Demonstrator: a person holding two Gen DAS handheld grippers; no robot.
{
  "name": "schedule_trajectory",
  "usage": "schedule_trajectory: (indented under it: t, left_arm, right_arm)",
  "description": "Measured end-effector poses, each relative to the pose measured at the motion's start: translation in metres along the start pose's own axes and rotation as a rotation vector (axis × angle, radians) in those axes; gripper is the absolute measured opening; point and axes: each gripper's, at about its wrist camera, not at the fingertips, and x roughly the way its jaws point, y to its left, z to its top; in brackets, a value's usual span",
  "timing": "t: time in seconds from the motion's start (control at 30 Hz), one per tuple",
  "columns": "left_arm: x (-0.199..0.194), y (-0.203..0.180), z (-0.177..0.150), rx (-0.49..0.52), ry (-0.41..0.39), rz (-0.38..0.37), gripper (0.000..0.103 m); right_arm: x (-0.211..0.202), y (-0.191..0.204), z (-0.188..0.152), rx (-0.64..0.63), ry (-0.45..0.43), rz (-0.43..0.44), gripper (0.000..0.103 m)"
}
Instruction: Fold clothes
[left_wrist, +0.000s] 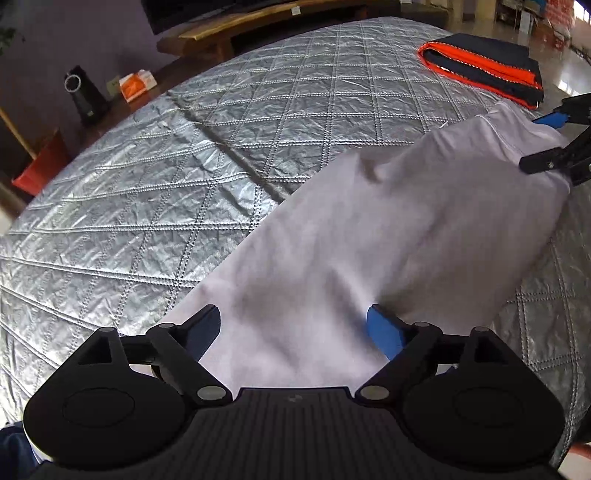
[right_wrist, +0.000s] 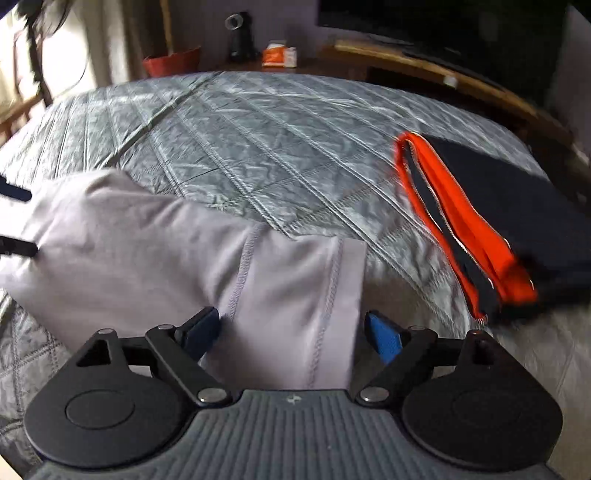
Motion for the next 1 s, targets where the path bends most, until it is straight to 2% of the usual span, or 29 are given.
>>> schedule_trajectory:
  t: [0.07, 0.17, 0.23, 0.33, 0.4, 0.53, 0.57, 0.63, 0.7, 0.77, 0.87, 1.0]
  left_arm:
    - [0.001, 0.001, 0.001, -0.001, 0.004, -0.001, 0.091]
    - [0.001, 0.003, 0.006, 0.020, 0.012, 0.017, 0.089]
    - [-0.001, 0.006, 0.009, 0.007, 0.005, 0.019, 0.082]
    - [-0.008, 0.013, 0.017, -0.053, -0.043, -0.022, 0.082]
    - [-0.010, 0.009, 0.022, -0.066, -0.068, -0.059, 0.082]
    - [0.002, -0.006, 0.025, -0.004, -0.034, -0.068, 0.082]
    - [0.007, -0.009, 0.023, 0.017, -0.013, -0.055, 0.082]
    - [0.010, -0.008, 0.021, 0.027, -0.003, -0.040, 0.088]
    - [0.009, -0.005, 0.020, 0.023, -0.005, -0.030, 0.088]
    - [0.009, -0.004, 0.021, 0.022, -0.009, -0.017, 0.088]
    - [0.006, -0.004, 0.025, 0.024, -0.023, 0.005, 0.086]
    - [-0.003, -0.004, 0.033, -0.014, -0.062, -0.006, 0.083]
  right_arm:
    - [-0.011, 0.010, 0.003, -0.032, -0.057, -0.016, 0.071]
    - [-0.031, 0.029, 0.011, -0.089, -0.164, -0.056, 0.070]
    - [-0.039, 0.039, 0.014, -0.123, -0.204, -0.044, 0.071]
    - [-0.035, 0.050, 0.012, -0.161, -0.191, -0.010, 0.071]
    - [-0.025, 0.052, 0.009, -0.141, -0.143, 0.020, 0.070]
    - [0.006, 0.039, -0.004, -0.040, -0.040, 0.045, 0.067]
    - [0.005, 0.039, -0.007, -0.046, -0.047, 0.031, 0.067]
    - [0.000, 0.036, -0.009, -0.061, -0.051, -0.016, 0.068]
    - [-0.006, 0.026, -0.012, -0.052, -0.057, -0.077, 0.073]
    - [-0.013, 0.006, -0.016, 0.058, -0.058, -0.039, 0.075]
    - [-0.024, -0.026, -0.024, 0.304, -0.071, 0.052, 0.072]
    - [-0.026, -0.056, -0.049, 0.622, -0.075, 0.244, 0.074]
